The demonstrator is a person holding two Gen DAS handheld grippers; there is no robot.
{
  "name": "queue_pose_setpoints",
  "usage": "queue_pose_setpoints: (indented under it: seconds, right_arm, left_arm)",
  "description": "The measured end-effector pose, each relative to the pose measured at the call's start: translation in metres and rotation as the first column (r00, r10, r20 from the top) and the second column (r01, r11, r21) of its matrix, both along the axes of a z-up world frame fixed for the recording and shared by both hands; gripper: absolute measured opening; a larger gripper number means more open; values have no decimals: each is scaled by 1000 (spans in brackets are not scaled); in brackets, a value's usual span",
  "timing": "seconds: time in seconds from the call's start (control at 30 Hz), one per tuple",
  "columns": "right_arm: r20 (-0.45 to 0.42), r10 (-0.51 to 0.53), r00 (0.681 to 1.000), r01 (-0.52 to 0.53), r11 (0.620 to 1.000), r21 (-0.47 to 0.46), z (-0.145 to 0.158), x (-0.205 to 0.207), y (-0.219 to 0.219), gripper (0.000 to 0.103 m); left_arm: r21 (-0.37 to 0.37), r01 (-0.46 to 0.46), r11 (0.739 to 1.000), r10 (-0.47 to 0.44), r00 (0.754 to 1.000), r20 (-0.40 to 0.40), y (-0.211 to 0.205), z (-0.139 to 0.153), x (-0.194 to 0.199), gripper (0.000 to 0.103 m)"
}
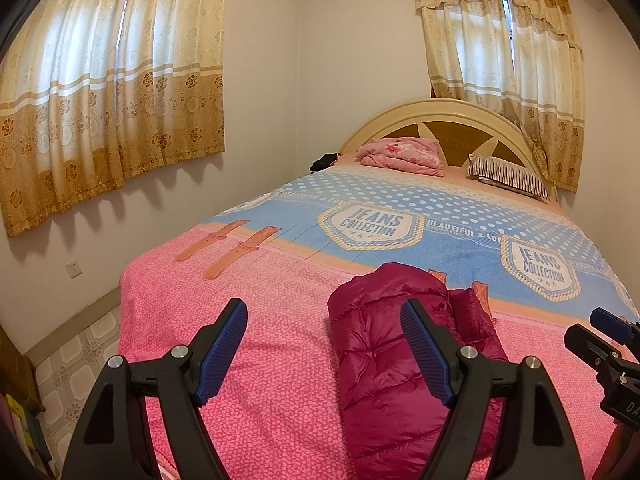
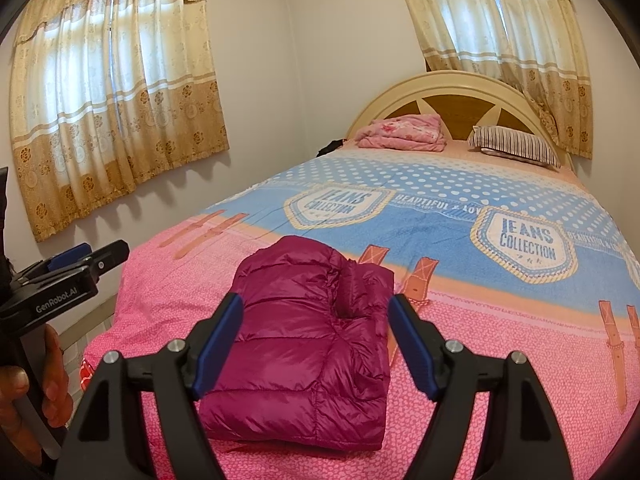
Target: Fold large clothes
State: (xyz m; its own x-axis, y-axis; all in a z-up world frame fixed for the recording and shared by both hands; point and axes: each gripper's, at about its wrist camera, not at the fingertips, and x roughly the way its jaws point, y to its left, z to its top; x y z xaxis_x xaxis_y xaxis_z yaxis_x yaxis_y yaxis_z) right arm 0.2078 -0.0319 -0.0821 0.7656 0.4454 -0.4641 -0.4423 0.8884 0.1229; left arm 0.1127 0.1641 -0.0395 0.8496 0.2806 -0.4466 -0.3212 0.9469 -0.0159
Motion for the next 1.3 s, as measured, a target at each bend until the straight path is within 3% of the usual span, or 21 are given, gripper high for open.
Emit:
queue_pose_setpoints:
  seconds: [1.3]
  right_arm:
    - [11, -2, 1000, 2, 1000, 10, 0, -2, 0, 80]
  left_arm:
    - [25, 5, 1000, -4, 1000, -15, -10, -8, 4, 81]
